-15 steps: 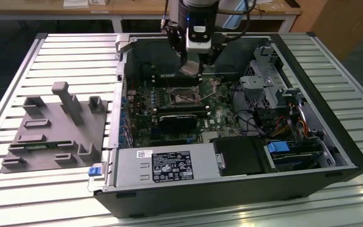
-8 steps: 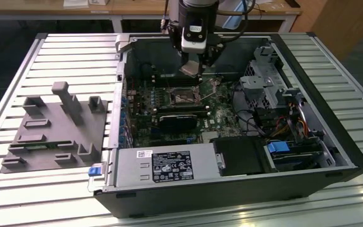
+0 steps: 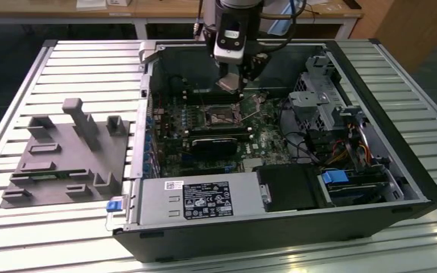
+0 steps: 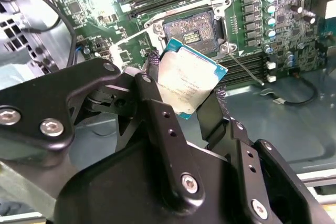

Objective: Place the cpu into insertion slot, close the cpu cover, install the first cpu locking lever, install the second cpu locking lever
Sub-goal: 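Place the cpu into insertion slot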

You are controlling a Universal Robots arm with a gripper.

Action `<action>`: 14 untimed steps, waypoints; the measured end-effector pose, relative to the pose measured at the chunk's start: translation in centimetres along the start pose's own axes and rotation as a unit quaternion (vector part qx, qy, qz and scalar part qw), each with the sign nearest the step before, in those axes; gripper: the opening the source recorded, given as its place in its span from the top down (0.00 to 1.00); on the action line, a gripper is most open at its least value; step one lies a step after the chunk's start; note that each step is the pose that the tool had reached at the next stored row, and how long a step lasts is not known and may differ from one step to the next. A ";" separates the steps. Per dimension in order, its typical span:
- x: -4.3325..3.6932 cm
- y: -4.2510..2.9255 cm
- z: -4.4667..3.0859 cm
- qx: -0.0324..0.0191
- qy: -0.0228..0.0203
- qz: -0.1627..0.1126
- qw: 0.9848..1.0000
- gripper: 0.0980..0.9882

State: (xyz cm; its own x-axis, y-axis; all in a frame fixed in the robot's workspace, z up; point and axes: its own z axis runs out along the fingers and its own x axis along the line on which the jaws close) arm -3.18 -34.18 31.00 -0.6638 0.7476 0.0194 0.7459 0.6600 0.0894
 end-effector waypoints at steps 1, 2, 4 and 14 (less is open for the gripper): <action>0.00 0.00 0.00 0.000 -0.001 0.006 1.000 0.51; 0.00 0.00 0.00 0.000 -0.001 0.012 1.000 0.51; 0.00 0.00 0.01 0.000 -0.002 0.025 1.000 0.51; 0.00 -0.01 0.05 -0.002 -0.009 0.098 0.995 0.51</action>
State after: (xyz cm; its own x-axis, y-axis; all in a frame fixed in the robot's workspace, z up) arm -3.18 -34.18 30.95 -0.5047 0.8631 0.0193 0.8606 0.5013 0.0893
